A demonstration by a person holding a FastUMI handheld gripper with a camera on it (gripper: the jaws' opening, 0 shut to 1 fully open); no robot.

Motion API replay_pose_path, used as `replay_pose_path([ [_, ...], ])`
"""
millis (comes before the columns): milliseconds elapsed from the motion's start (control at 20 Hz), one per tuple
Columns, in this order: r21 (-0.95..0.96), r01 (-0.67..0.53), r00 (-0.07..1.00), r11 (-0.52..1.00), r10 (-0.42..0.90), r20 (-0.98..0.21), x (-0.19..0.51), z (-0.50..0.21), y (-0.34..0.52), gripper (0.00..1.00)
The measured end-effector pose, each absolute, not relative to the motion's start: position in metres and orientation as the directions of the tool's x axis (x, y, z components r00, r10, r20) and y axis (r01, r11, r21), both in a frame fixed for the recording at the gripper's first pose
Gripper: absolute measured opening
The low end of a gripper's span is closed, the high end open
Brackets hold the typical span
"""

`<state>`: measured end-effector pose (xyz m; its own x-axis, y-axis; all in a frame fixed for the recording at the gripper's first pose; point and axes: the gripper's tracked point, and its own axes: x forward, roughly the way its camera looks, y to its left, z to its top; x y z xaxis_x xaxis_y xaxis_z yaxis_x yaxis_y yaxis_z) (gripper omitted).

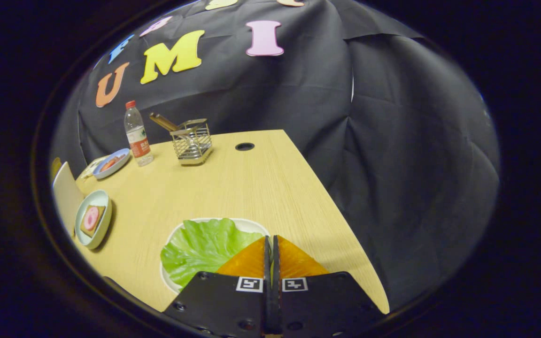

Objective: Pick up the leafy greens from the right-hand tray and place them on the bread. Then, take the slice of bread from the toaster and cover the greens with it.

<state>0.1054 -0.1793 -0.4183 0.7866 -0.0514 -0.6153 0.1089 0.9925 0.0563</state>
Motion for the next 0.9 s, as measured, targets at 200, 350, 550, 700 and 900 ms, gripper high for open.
replay_pose_path([
  [200, 0.080, 0.110, 0.815, 0.991, -0.044, -0.577, 0.103, -0.377, -0.175, 0.00],
  [350, 0.078, 0.120, 0.828, 0.990, -0.056, -0.558, 0.100, -0.341, -0.167, 0.00],
  [550, 0.043, 0.129, 0.849, 0.991, -0.088, -0.521, 0.094, -0.295, -0.150, 0.00],
  [700, 0.016, 0.135, 0.864, 0.991, -0.110, -0.492, 0.091, -0.264, -0.130, 0.00],
  [900, 0.010, 0.137, 0.872, 0.990, -0.116, -0.475, 0.088, -0.229, -0.090, 0.00],
])
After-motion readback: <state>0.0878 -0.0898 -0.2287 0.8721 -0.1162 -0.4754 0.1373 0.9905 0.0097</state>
